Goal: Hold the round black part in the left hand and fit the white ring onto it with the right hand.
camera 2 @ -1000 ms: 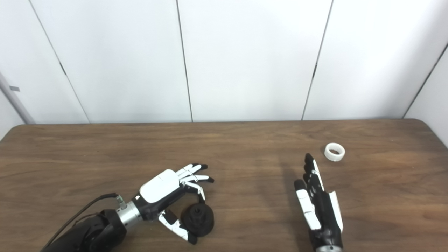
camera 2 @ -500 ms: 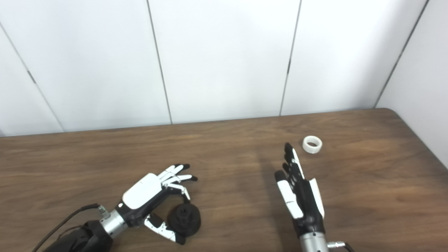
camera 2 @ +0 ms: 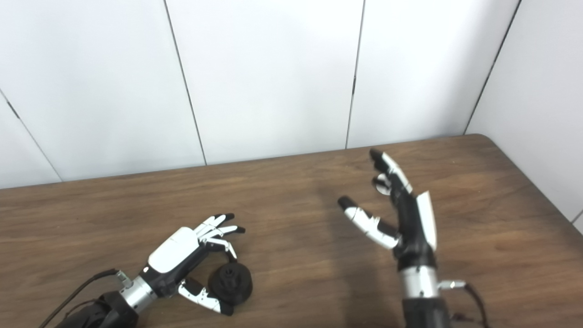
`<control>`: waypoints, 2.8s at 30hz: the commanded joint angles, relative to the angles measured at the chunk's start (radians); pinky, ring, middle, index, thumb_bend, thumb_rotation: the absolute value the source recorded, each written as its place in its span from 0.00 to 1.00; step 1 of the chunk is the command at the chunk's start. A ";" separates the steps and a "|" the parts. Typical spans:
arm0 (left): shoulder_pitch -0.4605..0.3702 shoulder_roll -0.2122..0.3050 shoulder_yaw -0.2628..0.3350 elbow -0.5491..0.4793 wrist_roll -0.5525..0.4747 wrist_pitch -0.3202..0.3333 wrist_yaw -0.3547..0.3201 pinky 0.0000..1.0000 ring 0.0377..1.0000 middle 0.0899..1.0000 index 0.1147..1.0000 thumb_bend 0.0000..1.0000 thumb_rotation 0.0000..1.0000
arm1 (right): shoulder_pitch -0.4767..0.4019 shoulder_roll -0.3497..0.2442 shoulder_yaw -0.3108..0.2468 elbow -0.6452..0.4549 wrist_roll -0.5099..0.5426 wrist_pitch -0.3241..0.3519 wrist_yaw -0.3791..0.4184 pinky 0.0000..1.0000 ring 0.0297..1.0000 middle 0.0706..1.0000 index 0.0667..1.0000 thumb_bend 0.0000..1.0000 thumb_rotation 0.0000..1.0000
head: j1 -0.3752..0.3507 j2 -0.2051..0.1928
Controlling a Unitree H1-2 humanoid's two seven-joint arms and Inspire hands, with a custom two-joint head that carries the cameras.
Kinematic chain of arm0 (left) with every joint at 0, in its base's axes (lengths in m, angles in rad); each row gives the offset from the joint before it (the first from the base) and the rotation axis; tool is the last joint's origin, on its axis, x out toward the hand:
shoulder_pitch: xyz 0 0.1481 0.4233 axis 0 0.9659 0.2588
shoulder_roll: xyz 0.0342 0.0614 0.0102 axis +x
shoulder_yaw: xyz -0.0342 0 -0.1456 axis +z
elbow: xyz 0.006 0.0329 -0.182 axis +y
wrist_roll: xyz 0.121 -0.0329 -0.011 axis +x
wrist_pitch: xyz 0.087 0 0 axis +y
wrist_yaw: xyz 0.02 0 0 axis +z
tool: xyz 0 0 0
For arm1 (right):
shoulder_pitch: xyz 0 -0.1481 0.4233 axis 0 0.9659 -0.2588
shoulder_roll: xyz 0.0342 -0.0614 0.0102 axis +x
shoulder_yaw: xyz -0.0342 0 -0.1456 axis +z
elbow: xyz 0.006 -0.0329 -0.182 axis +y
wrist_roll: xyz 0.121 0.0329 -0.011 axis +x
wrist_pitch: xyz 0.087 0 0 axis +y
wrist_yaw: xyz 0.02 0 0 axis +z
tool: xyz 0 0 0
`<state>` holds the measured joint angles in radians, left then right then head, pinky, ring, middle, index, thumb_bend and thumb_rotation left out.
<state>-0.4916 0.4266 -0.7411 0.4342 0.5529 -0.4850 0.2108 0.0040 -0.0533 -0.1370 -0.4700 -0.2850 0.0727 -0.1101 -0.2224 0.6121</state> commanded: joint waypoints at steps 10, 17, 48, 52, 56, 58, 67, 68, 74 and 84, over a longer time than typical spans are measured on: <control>0.023 -0.064 -0.007 0.076 -0.023 0.015 -0.028 1.00 1.00 0.88 0.41 0.52 0.06 | -0.142 -0.196 -0.098 -0.139 -0.004 0.210 0.082 0.67 0.80 0.81 0.74 0.59 0.21 | -0.075 -0.015; 0.019 -0.050 -0.009 0.085 -0.047 0.015 -0.023 1.00 1.00 0.88 0.41 0.53 0.06 | -0.223 -0.370 -0.100 -0.029 -0.048 0.246 0.134 0.72 0.80 0.79 0.70 0.70 0.22 | -0.083 -0.028; 0.020 0.008 -0.014 0.050 -0.080 0.015 -0.033 1.00 1.00 0.88 0.41 0.53 0.06 | -0.517 -0.718 0.291 0.527 -0.378 -0.019 0.356 0.95 0.95 0.84 0.63 0.91 0.16 | -0.118 -0.045; 0.020 0.011 -0.017 0.050 -0.084 0.015 -0.029 1.00 1.00 0.88 0.41 0.53 0.06 | -0.543 -0.714 0.326 0.563 -0.426 -0.028 0.366 0.94 0.95 0.84 0.62 0.92 0.17 | -0.126 -0.051; 0.020 0.015 -0.023 0.050 -0.087 0.015 -0.025 1.00 1.00 0.88 0.41 0.53 0.06 | -0.559 -0.707 0.350 0.592 -0.458 -0.046 0.368 0.94 0.95 0.84 0.62 0.92 0.14 | -0.133 -0.059; 0.019 0.017 -0.027 0.051 -0.095 0.015 -0.023 1.00 1.00 0.88 0.41 0.53 0.06 | -0.566 -0.706 0.357 0.611 -0.467 -0.063 0.364 0.93 0.95 0.85 0.62 0.91 0.14 | -0.134 -0.059; 0.025 0.023 -0.027 0.044 -0.107 0.015 -0.038 1.00 1.00 0.88 0.41 0.52 0.06 | -0.600 -0.699 0.380 0.686 -0.509 -0.098 0.360 0.92 0.96 0.85 0.64 0.90 0.15 | -0.143 -0.068; 0.025 0.025 -0.027 0.042 -0.107 0.015 -0.039 1.00 1.00 0.88 0.41 0.52 0.06 | -0.603 -0.699 0.382 0.690 -0.511 -0.100 0.360 0.92 0.96 0.85 0.64 0.90 0.14 | -0.139 -0.072; 0.027 0.027 -0.033 0.038 -0.112 0.015 -0.033 1.00 1.00 0.87 0.41 0.52 0.06 | -0.613 -0.693 0.389 0.702 -0.527 -0.097 0.365 0.91 0.96 0.85 0.65 0.88 0.15 | -0.140 -0.076; 0.035 0.031 -0.036 0.033 -0.107 0.015 -0.034 1.00 1.00 0.87 0.41 0.53 0.06 | -0.653 -0.691 0.387 0.727 -0.526 -0.090 0.384 0.93 0.96 0.86 0.67 0.86 0.19 | -0.147 -0.074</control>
<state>-0.5028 0.4401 -0.7546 0.4464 0.4365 -0.4830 0.1817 -0.5833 -0.7158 0.2666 0.2752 -0.8106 -0.0117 0.2835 -0.3697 0.5369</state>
